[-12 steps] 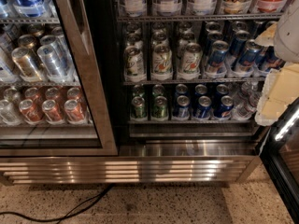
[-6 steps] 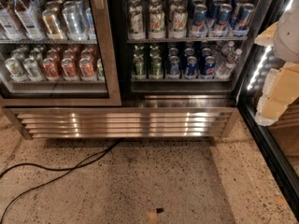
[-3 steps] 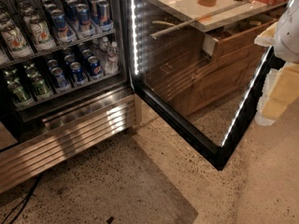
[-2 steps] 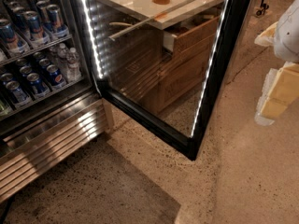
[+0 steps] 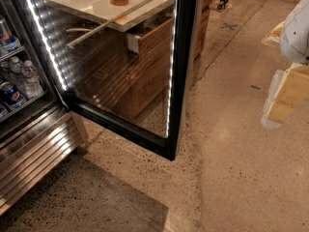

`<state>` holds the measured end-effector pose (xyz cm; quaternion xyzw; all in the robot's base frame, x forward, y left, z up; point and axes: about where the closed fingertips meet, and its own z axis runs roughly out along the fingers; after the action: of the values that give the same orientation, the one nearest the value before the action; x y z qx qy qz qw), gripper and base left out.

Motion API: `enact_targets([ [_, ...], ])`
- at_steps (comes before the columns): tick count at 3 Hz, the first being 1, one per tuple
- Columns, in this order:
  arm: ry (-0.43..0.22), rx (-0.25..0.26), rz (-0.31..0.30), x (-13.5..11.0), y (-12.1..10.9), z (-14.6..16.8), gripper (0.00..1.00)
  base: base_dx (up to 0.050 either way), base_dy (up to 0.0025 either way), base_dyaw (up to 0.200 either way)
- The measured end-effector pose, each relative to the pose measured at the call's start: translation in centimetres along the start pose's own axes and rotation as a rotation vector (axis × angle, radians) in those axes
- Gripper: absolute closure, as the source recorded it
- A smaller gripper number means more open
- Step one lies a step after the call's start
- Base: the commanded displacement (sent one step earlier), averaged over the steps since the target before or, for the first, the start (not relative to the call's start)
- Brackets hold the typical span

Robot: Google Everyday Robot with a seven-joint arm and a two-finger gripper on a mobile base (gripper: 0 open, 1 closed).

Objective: Close right fridge door

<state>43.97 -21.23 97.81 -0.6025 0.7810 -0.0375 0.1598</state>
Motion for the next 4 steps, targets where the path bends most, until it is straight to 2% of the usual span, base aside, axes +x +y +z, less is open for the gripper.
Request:
enact_targets([
  [1,-0.012,-0.009,0.025,-1.5,-2.5,-0.2,0.00,0.000,0.00000,0.000],
  [2,-0.036,-0.020,0.069,-4.0,-7.0,-0.4,0.00,0.000,0.00000,0.000],
  [3,-0.096,0.055,0.063,-5.9,-9.4,-2.3,0.00,0.000,0.00000,0.000],
  [4,-0.106,0.053,0.058,-6.3,-10.2,-2.1,0.00,0.000,0.00000,0.000],
])
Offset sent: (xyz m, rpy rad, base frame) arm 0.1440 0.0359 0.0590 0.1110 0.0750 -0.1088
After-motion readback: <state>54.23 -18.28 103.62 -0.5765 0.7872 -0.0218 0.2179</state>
